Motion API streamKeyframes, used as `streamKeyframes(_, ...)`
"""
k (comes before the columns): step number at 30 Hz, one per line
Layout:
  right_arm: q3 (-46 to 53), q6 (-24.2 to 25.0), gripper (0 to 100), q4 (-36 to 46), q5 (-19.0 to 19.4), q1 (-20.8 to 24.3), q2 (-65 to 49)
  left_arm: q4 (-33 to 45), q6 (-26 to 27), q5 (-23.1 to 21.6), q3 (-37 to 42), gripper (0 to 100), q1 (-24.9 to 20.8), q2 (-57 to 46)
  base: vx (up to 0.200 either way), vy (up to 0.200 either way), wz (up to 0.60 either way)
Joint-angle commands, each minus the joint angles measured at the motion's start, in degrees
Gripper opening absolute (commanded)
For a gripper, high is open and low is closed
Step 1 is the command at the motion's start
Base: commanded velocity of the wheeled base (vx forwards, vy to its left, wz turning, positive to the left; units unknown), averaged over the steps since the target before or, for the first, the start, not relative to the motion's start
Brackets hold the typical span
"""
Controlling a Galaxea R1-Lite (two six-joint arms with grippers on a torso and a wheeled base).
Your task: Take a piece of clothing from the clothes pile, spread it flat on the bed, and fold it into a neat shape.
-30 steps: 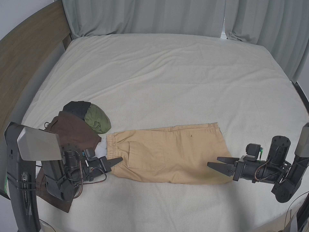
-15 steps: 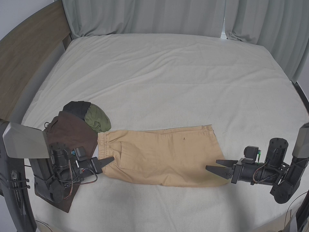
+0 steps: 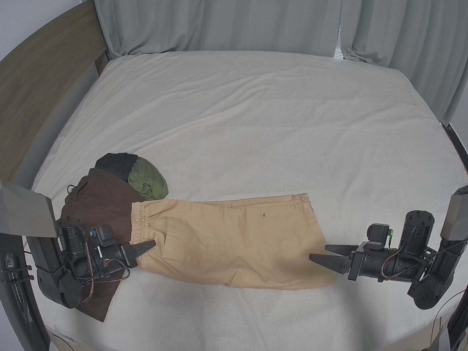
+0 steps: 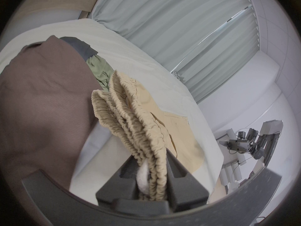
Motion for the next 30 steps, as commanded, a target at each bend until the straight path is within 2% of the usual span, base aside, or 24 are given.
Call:
streamKeyframes(1,0.00,0.03,100,-0.02,0.03,0.18,0.72,-0.14,2.18,-0.11,1.88,0,2.55,-1.01,0.000,0.000,0.00)
streamKeyframes(11,0.18,0.03,100,-0.02,0.03,0.27,0.81,-0.14,4.65,-2.22,2.76,0,6.41,-2.50,0.000,0.000,0.00)
streamKeyframes(18,0.18,0.03,100,-0.02,0.03,0.35,0.81,-0.14,5.00,-2.84,3.28,0,6.68,-2.85,0.000,0.000,0.00)
streamKeyframes(24,0.18,0.03,100,-0.02,0.03,0.35,0.90,-0.14,4.91,-2.84,3.11,0,5.36,-3.21,0.000,0.000,0.00)
streamKeyframes(30,0.18,0.03,100,-0.02,0.03,0.27,0.81,-0.14,4.56,-2.13,0.74,0,0.26,-4.08,0.000,0.000,0.00)
